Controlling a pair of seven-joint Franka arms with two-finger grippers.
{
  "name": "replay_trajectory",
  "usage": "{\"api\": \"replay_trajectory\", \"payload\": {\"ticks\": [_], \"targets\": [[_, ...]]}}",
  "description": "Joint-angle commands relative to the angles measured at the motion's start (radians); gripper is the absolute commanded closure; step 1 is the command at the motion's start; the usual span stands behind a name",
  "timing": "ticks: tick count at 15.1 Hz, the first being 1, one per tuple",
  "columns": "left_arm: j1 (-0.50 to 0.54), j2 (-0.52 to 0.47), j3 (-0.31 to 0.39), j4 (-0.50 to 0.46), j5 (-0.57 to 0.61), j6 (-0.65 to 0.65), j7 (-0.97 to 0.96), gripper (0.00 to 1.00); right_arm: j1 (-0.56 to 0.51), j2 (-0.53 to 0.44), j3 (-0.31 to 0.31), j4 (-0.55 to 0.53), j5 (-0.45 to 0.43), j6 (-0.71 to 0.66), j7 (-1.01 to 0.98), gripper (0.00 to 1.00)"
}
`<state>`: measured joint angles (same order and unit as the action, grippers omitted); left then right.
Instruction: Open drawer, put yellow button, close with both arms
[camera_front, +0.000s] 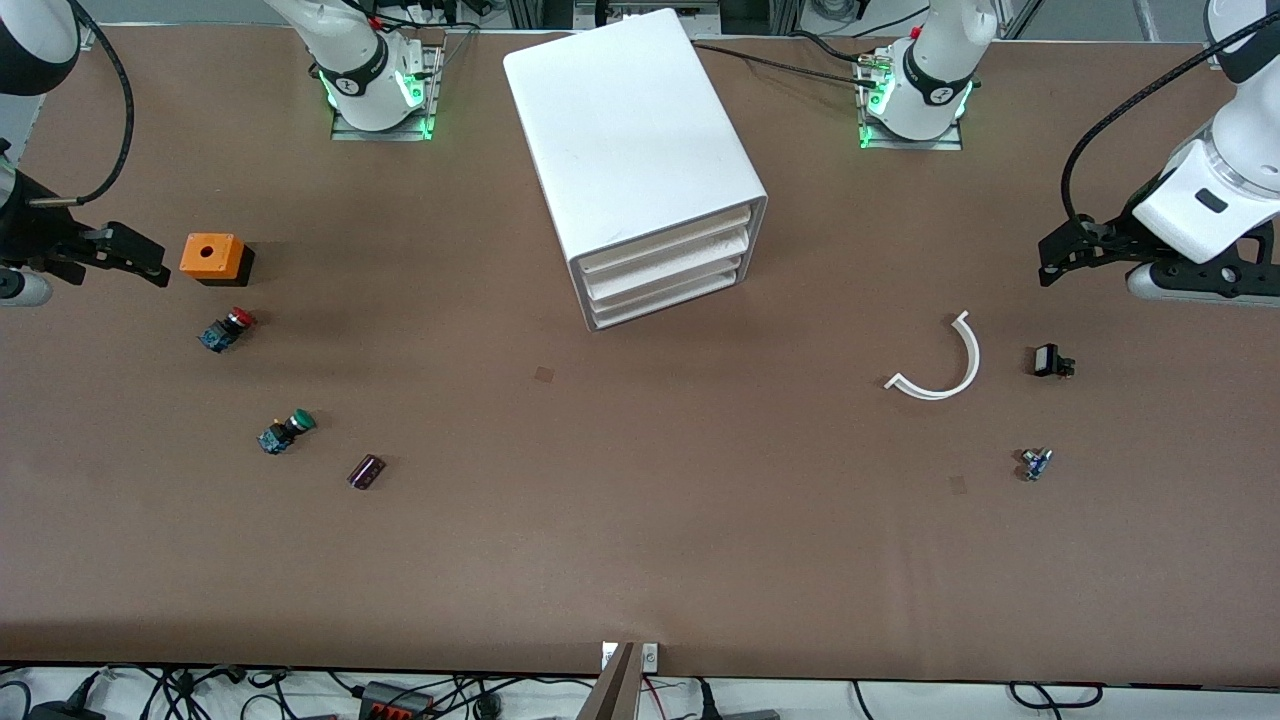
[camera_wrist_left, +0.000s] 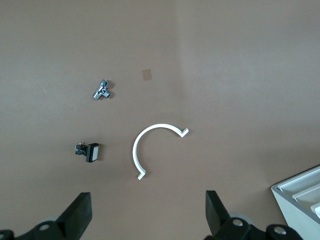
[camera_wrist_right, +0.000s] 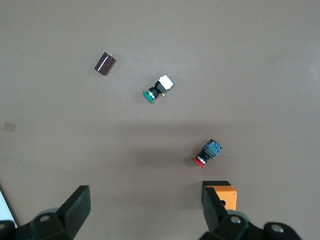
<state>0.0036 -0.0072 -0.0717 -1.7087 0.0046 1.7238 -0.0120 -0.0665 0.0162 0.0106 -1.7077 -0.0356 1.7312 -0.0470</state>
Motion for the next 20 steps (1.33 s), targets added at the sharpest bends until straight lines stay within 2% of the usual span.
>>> {"api": "replay_trajectory", "payload": {"ticks": [1,5,20], "targets": [[-0.010,-0.010,-0.002,0.004,0.012,-0.009,0.017,0.00,-0.004,-0.028,-0.003,-0.018,-0.004,0.019,-0.004,0.00],[-0.010,-0.011,-0.006,0.030,0.012,-0.050,0.021,0.00,0.001,-0.032,0.002,-0.015,-0.012,0.016,-0.013,0.00],[-0.008,-0.008,-0.006,0.032,0.012,-0.064,0.021,0.00,0.001,-0.036,0.002,-0.015,-0.013,-0.021,-0.013,0.00]]}}
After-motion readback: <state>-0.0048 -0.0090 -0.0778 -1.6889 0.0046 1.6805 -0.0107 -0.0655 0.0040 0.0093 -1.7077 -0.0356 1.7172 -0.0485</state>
